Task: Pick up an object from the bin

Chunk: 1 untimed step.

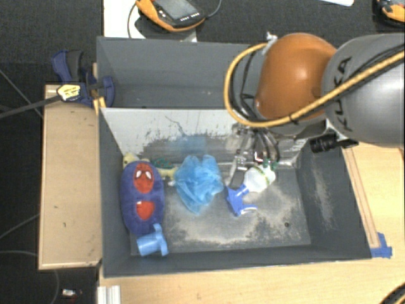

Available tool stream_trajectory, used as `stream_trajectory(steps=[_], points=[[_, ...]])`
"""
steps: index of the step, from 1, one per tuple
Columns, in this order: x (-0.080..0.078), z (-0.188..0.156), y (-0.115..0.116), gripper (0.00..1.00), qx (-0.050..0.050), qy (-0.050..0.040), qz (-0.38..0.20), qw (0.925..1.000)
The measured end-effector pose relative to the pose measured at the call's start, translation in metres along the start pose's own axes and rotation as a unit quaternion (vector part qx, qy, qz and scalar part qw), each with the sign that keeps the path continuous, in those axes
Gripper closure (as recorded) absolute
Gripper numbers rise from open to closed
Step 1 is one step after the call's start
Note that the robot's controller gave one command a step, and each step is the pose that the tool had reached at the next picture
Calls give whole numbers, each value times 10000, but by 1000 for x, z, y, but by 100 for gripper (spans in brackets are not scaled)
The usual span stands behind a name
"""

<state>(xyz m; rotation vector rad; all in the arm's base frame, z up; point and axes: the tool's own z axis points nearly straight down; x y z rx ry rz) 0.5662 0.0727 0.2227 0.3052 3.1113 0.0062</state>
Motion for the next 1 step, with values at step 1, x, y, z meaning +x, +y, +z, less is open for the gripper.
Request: stream_trajectory(steps=[1], points=[[15,4,-2,0,-20,-10,348,9994]])
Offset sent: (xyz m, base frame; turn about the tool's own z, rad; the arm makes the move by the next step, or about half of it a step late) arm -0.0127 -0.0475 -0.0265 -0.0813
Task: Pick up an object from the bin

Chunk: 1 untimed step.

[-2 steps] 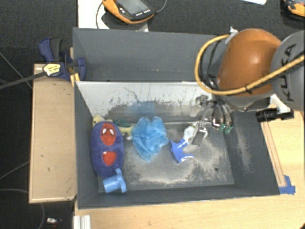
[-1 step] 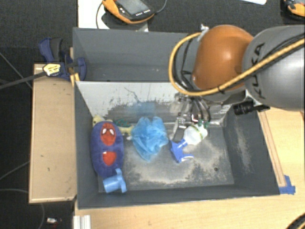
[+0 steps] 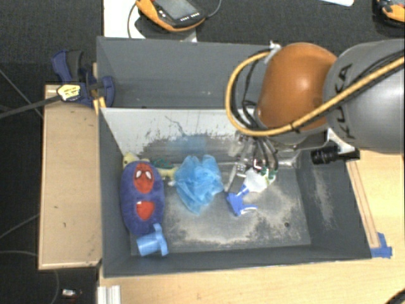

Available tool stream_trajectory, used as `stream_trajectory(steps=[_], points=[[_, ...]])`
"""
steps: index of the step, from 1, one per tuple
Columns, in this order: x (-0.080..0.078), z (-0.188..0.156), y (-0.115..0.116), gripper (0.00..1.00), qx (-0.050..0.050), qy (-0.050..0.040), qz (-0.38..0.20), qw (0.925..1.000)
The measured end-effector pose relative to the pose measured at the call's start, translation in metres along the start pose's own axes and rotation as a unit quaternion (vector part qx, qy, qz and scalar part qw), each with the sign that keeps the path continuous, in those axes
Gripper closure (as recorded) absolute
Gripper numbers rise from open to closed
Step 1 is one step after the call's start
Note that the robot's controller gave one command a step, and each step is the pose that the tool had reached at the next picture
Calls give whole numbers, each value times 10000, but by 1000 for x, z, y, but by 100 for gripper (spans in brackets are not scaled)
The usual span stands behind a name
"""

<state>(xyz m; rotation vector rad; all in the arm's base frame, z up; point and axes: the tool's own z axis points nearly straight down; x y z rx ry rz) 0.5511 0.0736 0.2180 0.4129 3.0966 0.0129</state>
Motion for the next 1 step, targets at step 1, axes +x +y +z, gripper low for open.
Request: stream_trajectory(steps=[1], points=[[-9,12,-31,0,19,5,-133,9999]])
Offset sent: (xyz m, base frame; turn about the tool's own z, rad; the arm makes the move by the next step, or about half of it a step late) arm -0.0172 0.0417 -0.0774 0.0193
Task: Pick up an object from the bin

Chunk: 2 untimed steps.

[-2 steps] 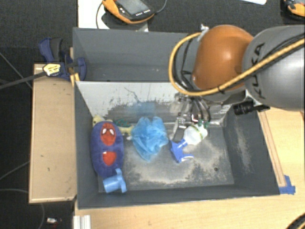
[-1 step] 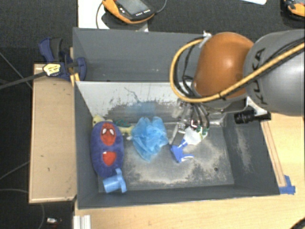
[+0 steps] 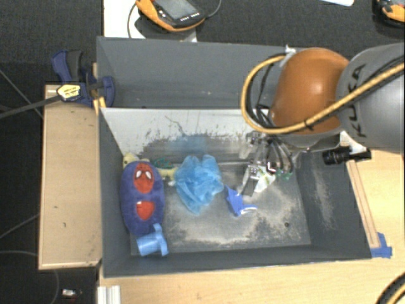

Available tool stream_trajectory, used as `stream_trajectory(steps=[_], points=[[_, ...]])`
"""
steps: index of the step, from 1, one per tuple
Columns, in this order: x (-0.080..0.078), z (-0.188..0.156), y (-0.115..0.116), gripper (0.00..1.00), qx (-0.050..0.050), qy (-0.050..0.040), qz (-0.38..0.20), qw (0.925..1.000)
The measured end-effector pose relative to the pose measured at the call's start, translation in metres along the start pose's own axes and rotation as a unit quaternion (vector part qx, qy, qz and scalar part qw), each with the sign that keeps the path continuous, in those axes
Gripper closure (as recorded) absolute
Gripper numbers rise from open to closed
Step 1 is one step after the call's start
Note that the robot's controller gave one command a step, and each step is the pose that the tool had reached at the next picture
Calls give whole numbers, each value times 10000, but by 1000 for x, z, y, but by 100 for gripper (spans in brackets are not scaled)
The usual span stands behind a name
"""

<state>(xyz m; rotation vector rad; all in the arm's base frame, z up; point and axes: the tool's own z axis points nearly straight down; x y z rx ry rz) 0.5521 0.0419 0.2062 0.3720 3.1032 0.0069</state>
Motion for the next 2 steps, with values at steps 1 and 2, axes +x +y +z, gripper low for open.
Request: stream_trajectory(steps=[1,2], points=[[22,44,43,0,-3,-15,-93,10000],[16,70,1,0,-3,-36,257,9997]])
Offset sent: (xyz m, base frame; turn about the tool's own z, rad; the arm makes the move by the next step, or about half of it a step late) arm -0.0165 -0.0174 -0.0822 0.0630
